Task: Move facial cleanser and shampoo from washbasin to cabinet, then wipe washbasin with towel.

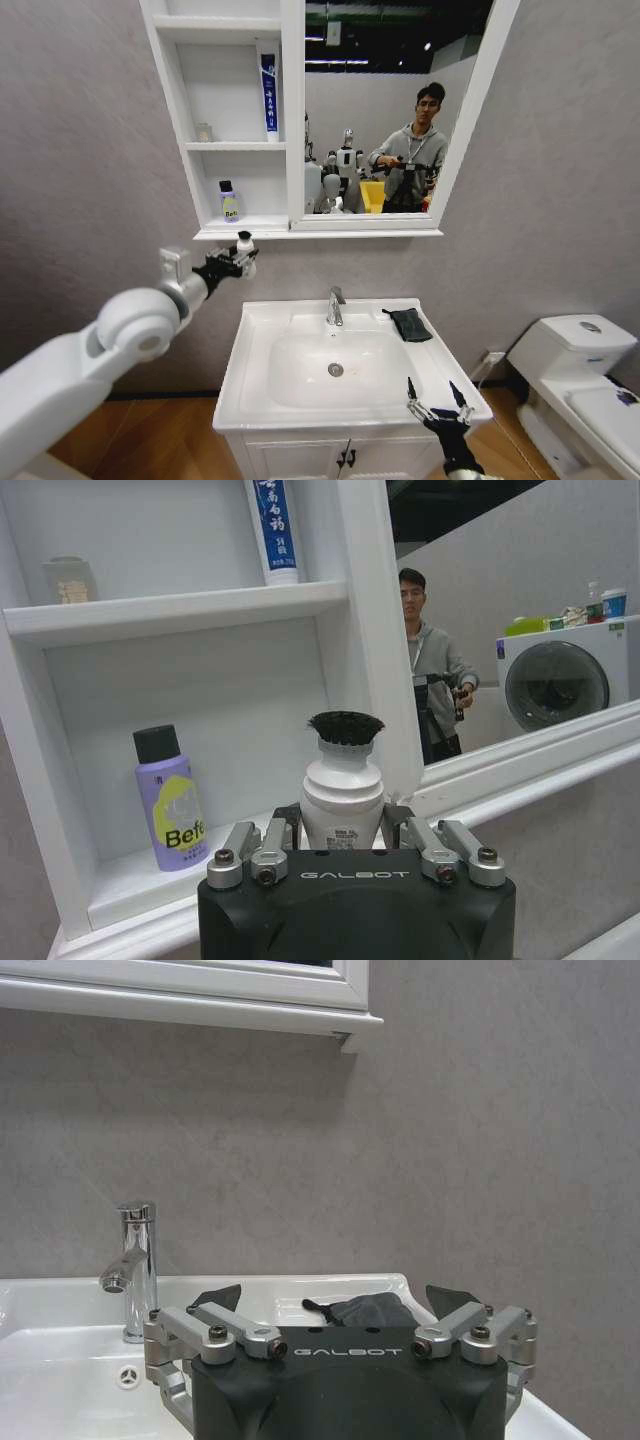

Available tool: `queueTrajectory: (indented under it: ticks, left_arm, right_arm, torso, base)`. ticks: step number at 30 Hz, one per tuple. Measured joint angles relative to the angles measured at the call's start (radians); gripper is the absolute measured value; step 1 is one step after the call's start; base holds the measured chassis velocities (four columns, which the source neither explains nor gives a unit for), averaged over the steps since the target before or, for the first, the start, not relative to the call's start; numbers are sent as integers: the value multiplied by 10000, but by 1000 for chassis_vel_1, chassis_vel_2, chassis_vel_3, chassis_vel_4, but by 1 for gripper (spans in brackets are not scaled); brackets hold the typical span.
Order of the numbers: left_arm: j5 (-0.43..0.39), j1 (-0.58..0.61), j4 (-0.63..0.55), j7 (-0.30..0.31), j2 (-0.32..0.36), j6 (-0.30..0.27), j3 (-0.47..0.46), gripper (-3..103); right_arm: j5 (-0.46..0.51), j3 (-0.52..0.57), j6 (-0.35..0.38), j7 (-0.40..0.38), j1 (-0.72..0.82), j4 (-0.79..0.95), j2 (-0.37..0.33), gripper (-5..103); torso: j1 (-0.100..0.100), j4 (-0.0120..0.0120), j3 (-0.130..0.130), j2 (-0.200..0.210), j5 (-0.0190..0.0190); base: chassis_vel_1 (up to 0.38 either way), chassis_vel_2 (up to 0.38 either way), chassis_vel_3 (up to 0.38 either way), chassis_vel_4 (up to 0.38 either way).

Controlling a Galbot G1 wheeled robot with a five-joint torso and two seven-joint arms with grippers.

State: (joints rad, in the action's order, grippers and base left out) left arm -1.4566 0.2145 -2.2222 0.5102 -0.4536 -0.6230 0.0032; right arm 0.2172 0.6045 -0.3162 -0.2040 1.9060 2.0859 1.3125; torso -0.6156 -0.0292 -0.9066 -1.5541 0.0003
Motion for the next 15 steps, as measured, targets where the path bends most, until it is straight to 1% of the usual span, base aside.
queueTrajectory:
  ticks: [1,2,4,5,8,9,10,11,12,13,14,15]
  left_arm:
    - [-369,-498,187,130,-41,-159,221,41]
    - [-369,-498,187,130,-41,-159,221,41]
    - [-1198,-1823,815,731,-372,-495,1013,41]
    - [-1198,-1823,815,731,-372,-495,1013,41]
    - [-1989,-3292,1689,1748,-1218,-814,2201,41]
    - [-1989,-3292,1689,1748,-1218,-814,2201,41]
    - [-2221,-3738,2015,2090,-1594,-885,2658,41]
    - [-2221,-3738,2015,2090,-1594,-885,2658,41]
    - [-2367,-4154,2376,2369,-1983,-931,3076,41]
    - [-2363,-4375,2660,2472,-2254,-942,3304,41]
    - [-2363,-4375,2660,2472,-2254,-942,3304,41]
    - [-2283,-4563,2993,2502,-2577,-942,3488,41]
  right_arm:
    - [27,22,-26,28,10,-3,-10,100]
    - [27,22,-26,28,10,-3,-10,100]
    - [84,68,-98,85,16,-49,-33,100]
    - [84,68,-98,85,16,-49,-33,100]
    - [177,100,-146,118,-9,-112,-34,100]
    - [177,100,-146,118,-9,-112,-34,100]
    - [215,123,-171,126,-19,-138,-31,100]
    - [215,123,-171,126,-19,-138,-31,100]
    - [269,157,-196,143,-24,-162,-27,100]
    - [332,196,-222,172,-26,-193,-20,100]
    - [332,196,-222,172,-26,-193,-20,100]
    - [421,252,-262,212,-43,-250,-6,100]
  torso:
    - [0,2,0,0,-2]
    - [0,2,0,0,-2]
    - [1,3,0,0,-4]
    - [1,3,0,0,-4]
    - [0,1,-1,1,-3]
    - [0,1,-1,1,-3]
    - [-1,1,-1,1,-2]
    - [-1,1,-1,1,-2]
    - [-1,-2,-1,1,-1]
    - [-1,-2,-2,1,1]
    - [-1,-2,-2,1,1]
    - [-2,-2,-1,1,0]
  base:
    - [0,0,0,0]
    - [0,0,0,0]
    - [0,0,0,0]
    - [0,0,0,0]
    - [0,0,0,0]
    - [0,0,0,0]
    - [0,0,0,0]
    - [0,0,0,0]
    - [0,0,0,0]
    - [0,0,0,0]
    - [0,0,0,0]
    - [0,0,0,0]
